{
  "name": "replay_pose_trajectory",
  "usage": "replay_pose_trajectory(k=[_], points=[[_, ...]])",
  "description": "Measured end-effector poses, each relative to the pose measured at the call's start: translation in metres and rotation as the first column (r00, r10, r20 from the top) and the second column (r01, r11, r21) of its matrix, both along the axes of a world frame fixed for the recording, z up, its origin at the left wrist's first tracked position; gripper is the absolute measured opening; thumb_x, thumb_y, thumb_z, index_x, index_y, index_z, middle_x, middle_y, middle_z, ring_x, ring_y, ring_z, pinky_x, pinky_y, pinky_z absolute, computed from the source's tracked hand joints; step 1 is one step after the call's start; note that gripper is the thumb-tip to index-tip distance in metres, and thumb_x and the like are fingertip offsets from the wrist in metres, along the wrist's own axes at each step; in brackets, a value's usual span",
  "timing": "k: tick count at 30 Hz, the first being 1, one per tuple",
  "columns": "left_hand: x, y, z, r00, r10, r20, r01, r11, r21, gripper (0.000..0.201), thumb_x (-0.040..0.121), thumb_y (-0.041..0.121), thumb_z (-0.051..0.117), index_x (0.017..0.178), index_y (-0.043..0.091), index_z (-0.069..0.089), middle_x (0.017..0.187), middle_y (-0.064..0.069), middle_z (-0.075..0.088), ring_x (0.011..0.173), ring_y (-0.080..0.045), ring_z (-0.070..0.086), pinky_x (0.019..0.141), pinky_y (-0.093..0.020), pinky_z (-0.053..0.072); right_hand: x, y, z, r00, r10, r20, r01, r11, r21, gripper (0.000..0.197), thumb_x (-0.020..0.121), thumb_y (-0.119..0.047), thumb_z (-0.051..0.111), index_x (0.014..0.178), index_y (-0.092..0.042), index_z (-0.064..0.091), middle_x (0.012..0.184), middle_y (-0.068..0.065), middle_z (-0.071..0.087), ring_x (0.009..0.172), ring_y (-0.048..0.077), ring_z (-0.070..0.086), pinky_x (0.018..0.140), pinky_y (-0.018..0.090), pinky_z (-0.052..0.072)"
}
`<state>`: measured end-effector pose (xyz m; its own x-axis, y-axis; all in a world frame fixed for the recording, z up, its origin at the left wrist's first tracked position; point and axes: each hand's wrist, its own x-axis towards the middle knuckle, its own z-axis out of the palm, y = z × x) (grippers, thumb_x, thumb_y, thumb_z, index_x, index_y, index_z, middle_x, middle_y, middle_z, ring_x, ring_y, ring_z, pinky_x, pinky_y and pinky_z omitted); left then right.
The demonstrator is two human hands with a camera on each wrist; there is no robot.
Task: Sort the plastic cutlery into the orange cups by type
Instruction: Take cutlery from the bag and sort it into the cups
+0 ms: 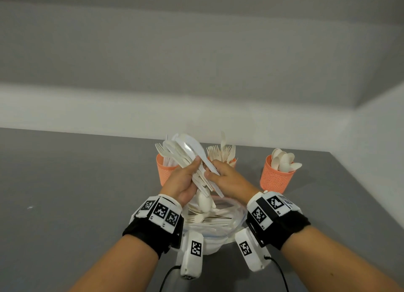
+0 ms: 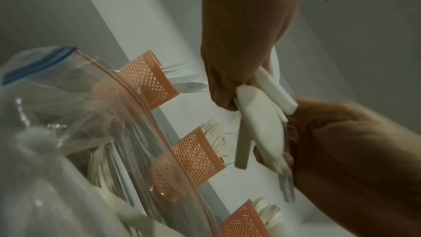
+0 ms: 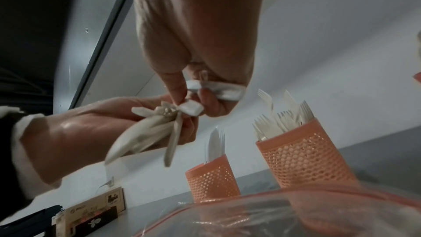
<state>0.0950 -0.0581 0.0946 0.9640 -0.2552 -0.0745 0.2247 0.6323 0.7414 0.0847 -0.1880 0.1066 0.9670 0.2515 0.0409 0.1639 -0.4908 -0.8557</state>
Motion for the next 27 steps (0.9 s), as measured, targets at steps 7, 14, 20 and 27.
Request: replay_pose_trajectory(k=[7,14,20,27], points=[[0.002,0.007,-0.002,0.997,-0.024,0.071,0.013,0.988,0.157,0.02,0.095,0.013,0.046,0.104,0.002,0.06,0.083,-0.012,0.072,0.076,-0.023,0.071,0.069,-0.036,0.059,0.009,0.001,0.004,0.994,0.055,-0.095,-0.059,0.998,-0.034,0.026,0.098,-0.021,0.041,0.118,-0.007,0.051,0.105,0.012,0.065,0.095,0.024,0.061,0.09,0.038,0.048],[0.007,0.033,0.0,0.997,-0.055,0.057,0.042,0.977,0.207,0.025,0.089,0.012,0.053,0.107,-0.005,0.056,0.073,-0.017,0.062,0.065,-0.027,0.065,0.068,-0.038,0.057,0.016,0.009,0.019,0.972,0.189,-0.137,-0.193,0.981,-0.015,0.017,0.1,-0.015,0.034,0.094,-0.02,0.049,0.063,-0.004,0.046,0.04,0.0,0.039,0.043,0.016,0.032],[0.014,0.081,0.002,0.989,0.137,-0.046,-0.124,0.968,0.218,0.013,0.092,0.005,0.05,0.08,0.002,0.057,0.054,-0.005,0.058,0.047,-0.013,0.059,0.051,-0.023,0.054,0.041,0.018,0.04,0.995,0.069,-0.067,-0.05,0.965,0.256,0.021,0.098,-0.006,0.035,0.091,-0.02,0.048,0.075,0.001,0.053,0.063,0.012,0.052,0.06,0.019,0.046],[0.017,0.115,0.004,0.977,0.212,-0.016,-0.203,0.956,0.212,0.016,0.092,0.007,0.049,0.077,0.008,0.054,0.054,-0.003,0.058,0.05,-0.012,0.057,0.054,-0.023,0.053,0.085,0.07,0.014,0.994,-0.095,-0.062,0.113,0.769,0.629,0.016,0.097,0.002,0.034,0.107,-0.008,0.041,0.08,0.004,0.056,0.081,0.018,0.057,0.085,0.027,0.047]])
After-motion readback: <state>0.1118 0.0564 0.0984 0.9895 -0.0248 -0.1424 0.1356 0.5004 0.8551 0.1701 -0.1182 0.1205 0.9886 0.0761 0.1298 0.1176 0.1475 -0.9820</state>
